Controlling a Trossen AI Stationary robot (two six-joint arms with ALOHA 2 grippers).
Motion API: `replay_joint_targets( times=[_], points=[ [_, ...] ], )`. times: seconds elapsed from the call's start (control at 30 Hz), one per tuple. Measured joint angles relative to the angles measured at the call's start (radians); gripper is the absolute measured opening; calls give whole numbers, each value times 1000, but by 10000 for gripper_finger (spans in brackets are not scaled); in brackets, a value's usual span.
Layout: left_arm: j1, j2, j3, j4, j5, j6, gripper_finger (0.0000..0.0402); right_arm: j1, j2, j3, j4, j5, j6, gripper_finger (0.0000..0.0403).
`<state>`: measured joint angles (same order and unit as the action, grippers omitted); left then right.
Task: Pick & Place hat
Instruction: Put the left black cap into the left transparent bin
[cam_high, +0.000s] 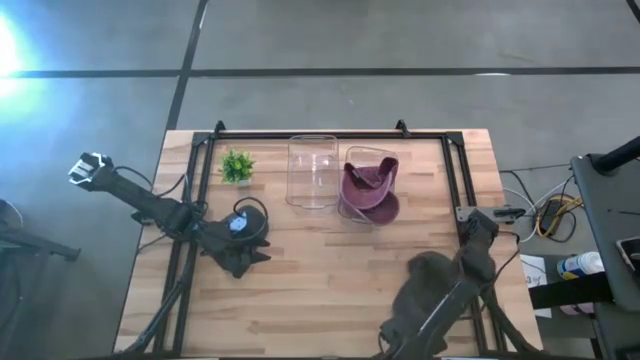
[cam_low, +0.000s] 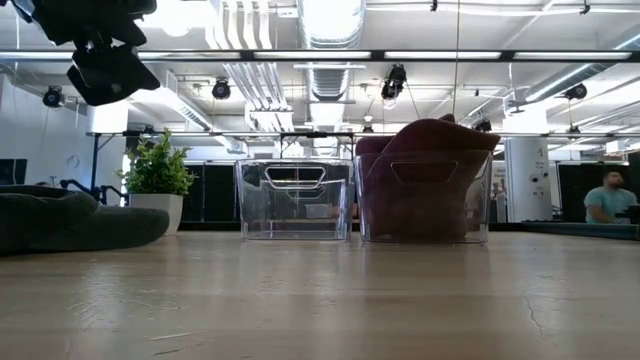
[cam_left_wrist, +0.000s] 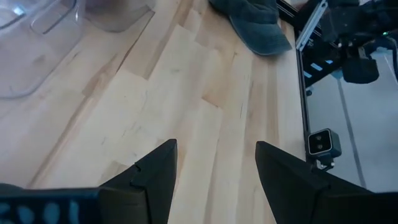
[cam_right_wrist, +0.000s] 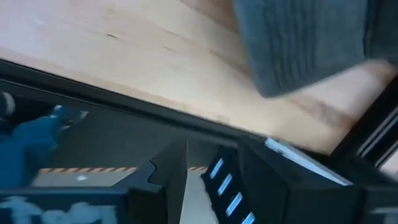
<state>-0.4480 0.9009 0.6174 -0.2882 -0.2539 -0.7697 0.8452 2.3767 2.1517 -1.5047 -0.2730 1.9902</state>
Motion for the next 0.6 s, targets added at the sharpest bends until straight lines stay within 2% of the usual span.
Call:
replay_joint_targets(
  times=[0.1,0.17,0.3,0.47,0.6],
  points=[
    [0,0,0,1,0,14,211,1,73,81,-74,6,-87,137],
    [0,0,0,2,0,15,211,3,105,94,-59,17,-139,137],
    [0,-2,0,1,13,12,211,3,145,103,-64,8,-143,137],
    [0,-3,1,4,36,-8,211,-19,138,105,-67,-19,-139,134],
    [0,-3,1,4,36,-18,211,-49,92,136,-66,3,-161,132]
  ],
)
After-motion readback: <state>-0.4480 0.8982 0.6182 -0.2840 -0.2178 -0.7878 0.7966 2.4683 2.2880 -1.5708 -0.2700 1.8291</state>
